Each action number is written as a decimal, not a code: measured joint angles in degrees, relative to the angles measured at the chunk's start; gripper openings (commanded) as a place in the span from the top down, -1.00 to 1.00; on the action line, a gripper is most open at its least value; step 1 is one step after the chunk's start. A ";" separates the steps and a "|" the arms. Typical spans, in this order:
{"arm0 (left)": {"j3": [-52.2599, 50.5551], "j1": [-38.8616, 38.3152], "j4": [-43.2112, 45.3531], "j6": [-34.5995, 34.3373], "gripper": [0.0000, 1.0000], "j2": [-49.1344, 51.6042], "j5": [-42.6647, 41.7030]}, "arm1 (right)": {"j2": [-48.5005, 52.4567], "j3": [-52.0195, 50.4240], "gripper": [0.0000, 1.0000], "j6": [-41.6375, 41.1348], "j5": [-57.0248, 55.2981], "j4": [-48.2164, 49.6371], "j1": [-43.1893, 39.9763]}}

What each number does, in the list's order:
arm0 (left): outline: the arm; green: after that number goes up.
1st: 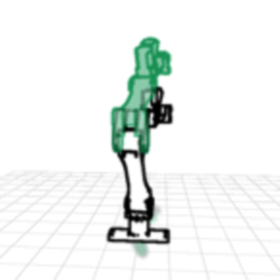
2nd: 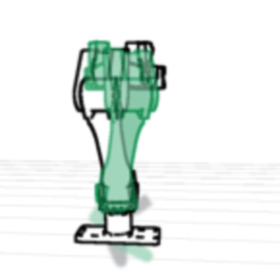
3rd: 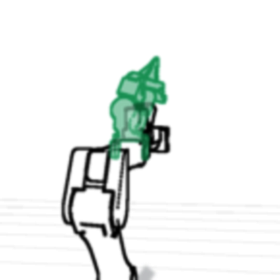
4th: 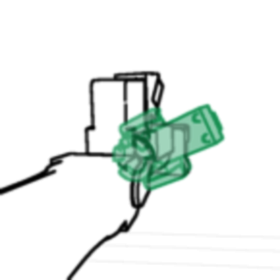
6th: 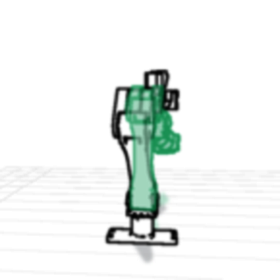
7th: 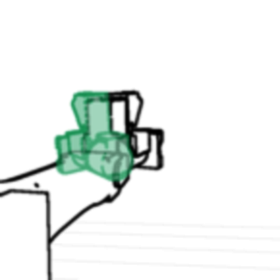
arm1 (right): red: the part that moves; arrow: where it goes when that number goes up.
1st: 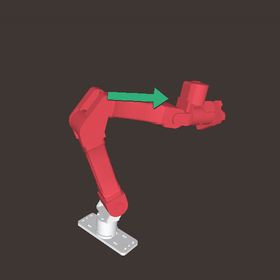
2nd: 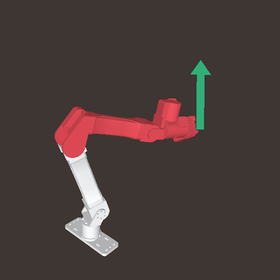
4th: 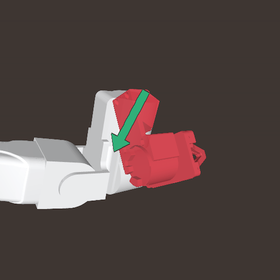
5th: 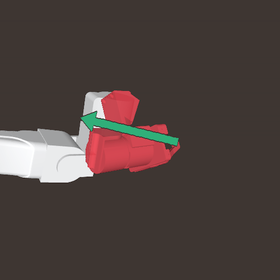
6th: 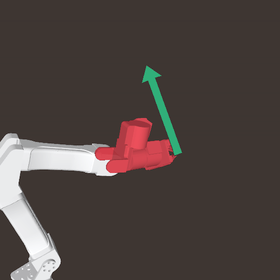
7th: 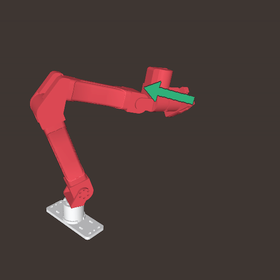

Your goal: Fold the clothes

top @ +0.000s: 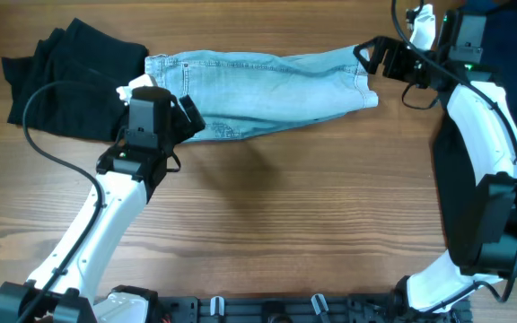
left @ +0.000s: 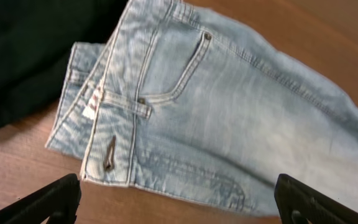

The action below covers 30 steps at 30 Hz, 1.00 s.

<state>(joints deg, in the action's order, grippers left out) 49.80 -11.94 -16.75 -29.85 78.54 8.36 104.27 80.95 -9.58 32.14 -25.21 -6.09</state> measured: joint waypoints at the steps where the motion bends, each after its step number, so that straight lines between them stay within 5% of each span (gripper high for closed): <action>1: 0.00 0.00 -0.28 0.02 -0.99 0.00 -0.22 | 0.26 0.07 -0.99 -0.04 -0.07 -1.14 -0.02; 16: 0.00 0.02 -2.60 0.07 -0.99 0.00 -0.98 | 14.97 0.09 -0.85 -0.66 -7.10 -3.76 -0.02; 22: 0.00 0.00 -2.97 0.09 -0.99 0.00 -1.01 | 17.25 0.11 -0.42 -0.92 -5.29 -0.98 0.04; 30: 0.00 0.00 -3.26 0.07 -1.00 0.00 -1.01 | 19.21 0.31 0.58 -1.14 -3.85 0.31 2.86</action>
<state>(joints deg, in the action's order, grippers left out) 49.80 -11.94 -20.01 -29.78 78.54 7.35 123.48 81.25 -10.72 28.29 -24.91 -3.22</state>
